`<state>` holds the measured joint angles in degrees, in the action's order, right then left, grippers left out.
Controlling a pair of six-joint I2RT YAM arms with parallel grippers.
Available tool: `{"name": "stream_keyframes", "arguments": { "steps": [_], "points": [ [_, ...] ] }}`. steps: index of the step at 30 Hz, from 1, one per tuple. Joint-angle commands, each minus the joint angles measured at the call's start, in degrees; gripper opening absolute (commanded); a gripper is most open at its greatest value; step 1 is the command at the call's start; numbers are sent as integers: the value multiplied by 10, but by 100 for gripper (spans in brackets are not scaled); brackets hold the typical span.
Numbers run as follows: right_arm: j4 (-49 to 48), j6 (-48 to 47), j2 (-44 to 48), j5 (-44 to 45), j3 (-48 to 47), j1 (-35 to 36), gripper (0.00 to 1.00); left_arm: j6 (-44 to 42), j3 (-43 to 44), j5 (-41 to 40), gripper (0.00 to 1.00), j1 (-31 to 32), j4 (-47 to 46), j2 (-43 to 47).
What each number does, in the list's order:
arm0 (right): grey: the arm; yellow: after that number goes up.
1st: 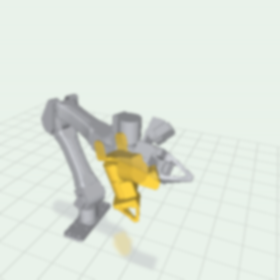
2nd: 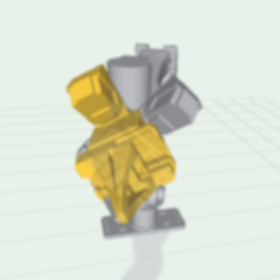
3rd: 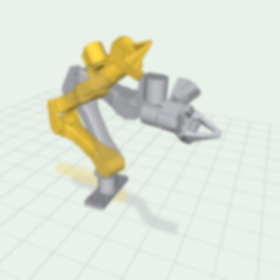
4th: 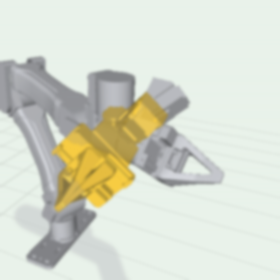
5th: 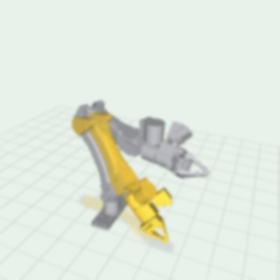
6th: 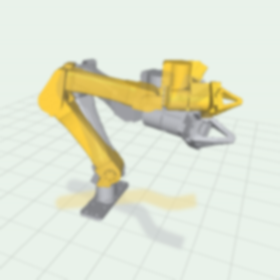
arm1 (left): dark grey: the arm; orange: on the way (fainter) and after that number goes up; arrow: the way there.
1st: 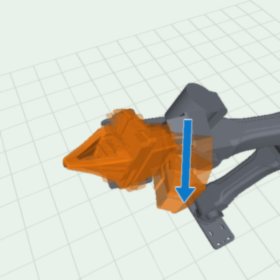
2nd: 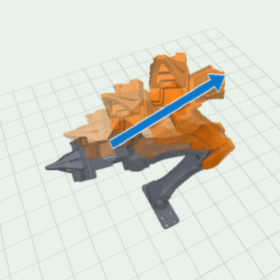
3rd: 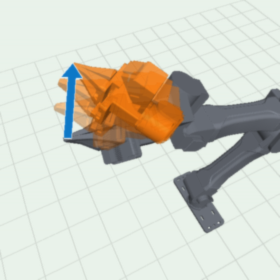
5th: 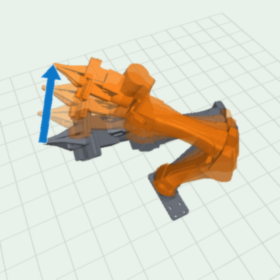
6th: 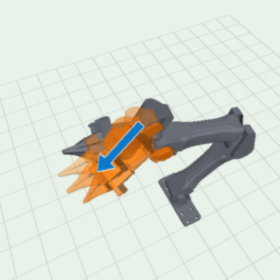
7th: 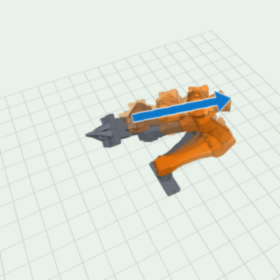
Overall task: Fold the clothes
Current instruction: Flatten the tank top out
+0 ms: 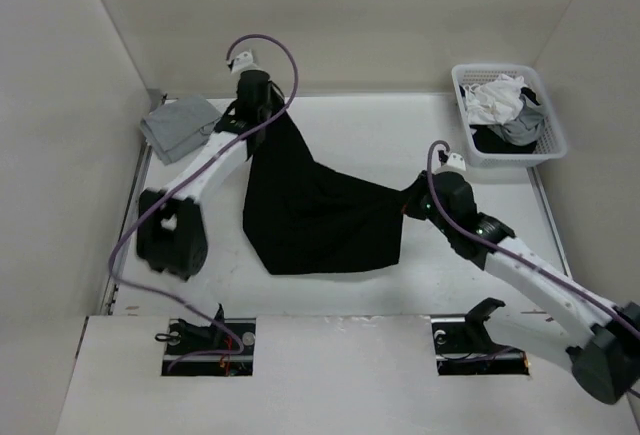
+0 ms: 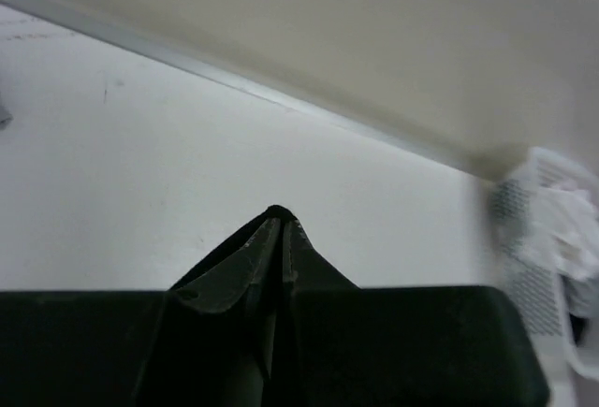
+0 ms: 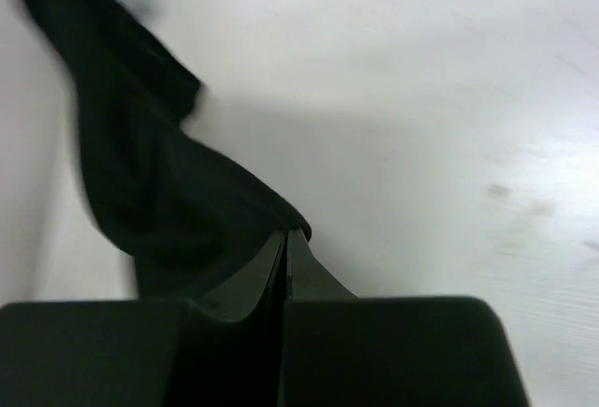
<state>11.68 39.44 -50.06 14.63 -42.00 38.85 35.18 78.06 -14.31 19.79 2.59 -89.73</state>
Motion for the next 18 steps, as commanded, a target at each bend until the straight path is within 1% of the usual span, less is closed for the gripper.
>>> {"name": "stream_keyframes", "arguments": {
  "steps": [1, 3, 5, 6, 7, 8, 9, 11, 13, 14, 16, 18],
  "points": [
    [-109, 19, -94, -86, 27, -95, 0, -26, 149, 7, 5, -20, 5, -152],
    [-162, 34, -167, -101, 14, -142, 0, -36, 226, 11, 8, -18, 28, -207],
    [-182, 40, -222, -107, -10, -166, 0, -49, 265, 12, 13, -14, 29, -230],
    [-190, 42, -249, -106, -21, -175, 0, -59, 275, 9, 23, -11, 29, -235],
    [-195, 46, -265, -107, -28, -181, 0, -63, 274, 9, 31, -9, 30, -232],
    [-205, 49, -287, -103, -36, -188, 1, -64, 251, 8, 38, -7, 29, -218],
    [-213, 50, -301, -102, -41, -194, 3, -59, 218, 6, 41, -5, 25, -198],
    [-223, 53, -315, -104, -41, -203, 6, -45, 94, -12, 43, 5, -11, -126],
    [-229, 48, -313, -96, -31, -205, 18, -20, -65, -49, 43, 22, -74, -44],
    [-230, 43, -307, -91, -22, -202, 26, -6, -148, -74, 42, 33, -106, 0],
    [-231, 33, -283, -83, 1, -186, 36, 18, -272, -119, 40, 52, -131, 63],
    [-231, 35, -242, -69, 34, -169, 40, 38, -356, -144, 39, 70, -124, 110]
  ]
}}
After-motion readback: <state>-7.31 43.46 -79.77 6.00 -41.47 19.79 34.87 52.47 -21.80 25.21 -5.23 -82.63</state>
